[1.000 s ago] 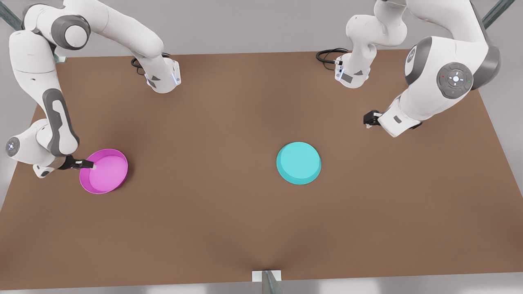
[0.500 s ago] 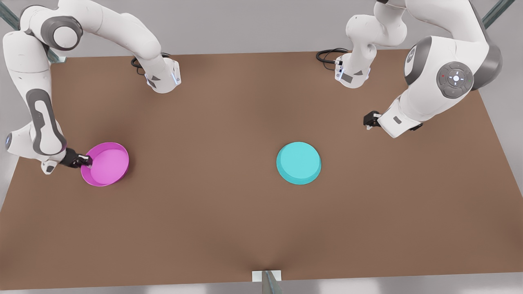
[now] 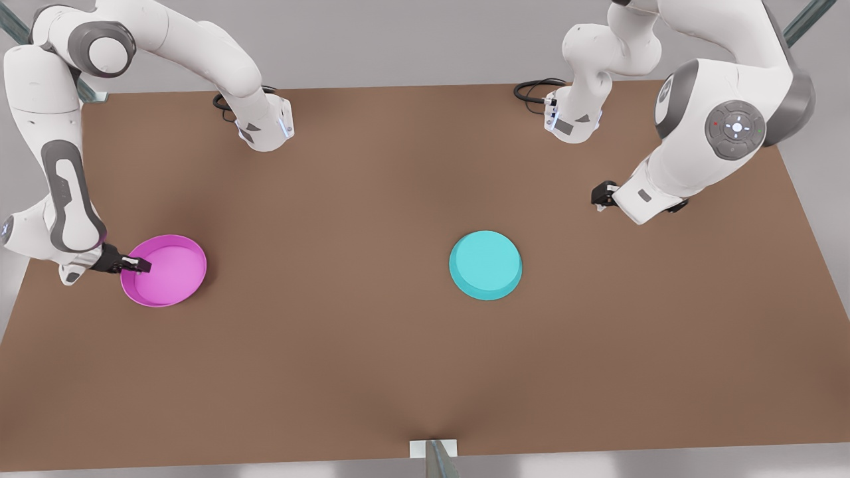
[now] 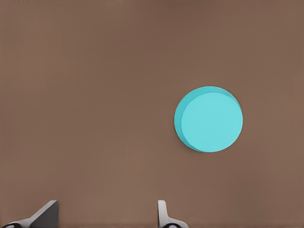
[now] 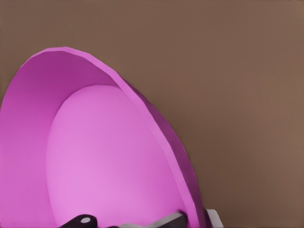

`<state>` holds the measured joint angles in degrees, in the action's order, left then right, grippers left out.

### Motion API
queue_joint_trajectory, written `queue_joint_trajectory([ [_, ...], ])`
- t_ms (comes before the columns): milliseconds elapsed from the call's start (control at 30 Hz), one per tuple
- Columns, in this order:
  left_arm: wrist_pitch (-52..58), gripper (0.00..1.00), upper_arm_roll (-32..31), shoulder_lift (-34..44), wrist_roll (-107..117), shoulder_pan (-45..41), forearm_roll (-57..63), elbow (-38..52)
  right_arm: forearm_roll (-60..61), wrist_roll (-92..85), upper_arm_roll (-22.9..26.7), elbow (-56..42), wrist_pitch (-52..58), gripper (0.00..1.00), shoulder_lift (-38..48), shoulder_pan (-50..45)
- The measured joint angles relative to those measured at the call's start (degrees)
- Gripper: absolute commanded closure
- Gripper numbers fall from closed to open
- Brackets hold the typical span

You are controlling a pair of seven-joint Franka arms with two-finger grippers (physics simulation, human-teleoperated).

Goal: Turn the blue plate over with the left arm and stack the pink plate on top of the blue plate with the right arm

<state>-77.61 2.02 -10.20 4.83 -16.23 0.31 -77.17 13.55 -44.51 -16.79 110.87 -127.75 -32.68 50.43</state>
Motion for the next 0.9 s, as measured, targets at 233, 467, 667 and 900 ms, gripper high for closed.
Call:
queue_joint_trajectory([
  [233, 0.00, 0.00, 0.00, 0.00, 0.00, -0.04, 0.12, 0.00, -4.52, 11.04, -0.02, -0.06, -0.57, 0.00, 1.43, -0.45],
  [467, 0.00, 0.00, 0.00, 0.00, 0.00, -0.12, 0.73, 0.01, -27.05, 28.17, 0.50, 0.34, -3.70, 0.00, 4.45, -6.69],
  [667, 0.00, 0.00, 0.00, -0.02, 0.09, -0.11, 0.81, 0.00, -24.19, 26.43, 0.19, 0.57, -3.67, 0.00, 3.56, -5.41],
  [900, -0.08, 0.00, 0.00, -0.09, 0.31, -0.02, 0.83, 0.09, -12.33, 19.30, -1.13, -0.77, -4.45, 0.00, -0.18, -3.89],
])
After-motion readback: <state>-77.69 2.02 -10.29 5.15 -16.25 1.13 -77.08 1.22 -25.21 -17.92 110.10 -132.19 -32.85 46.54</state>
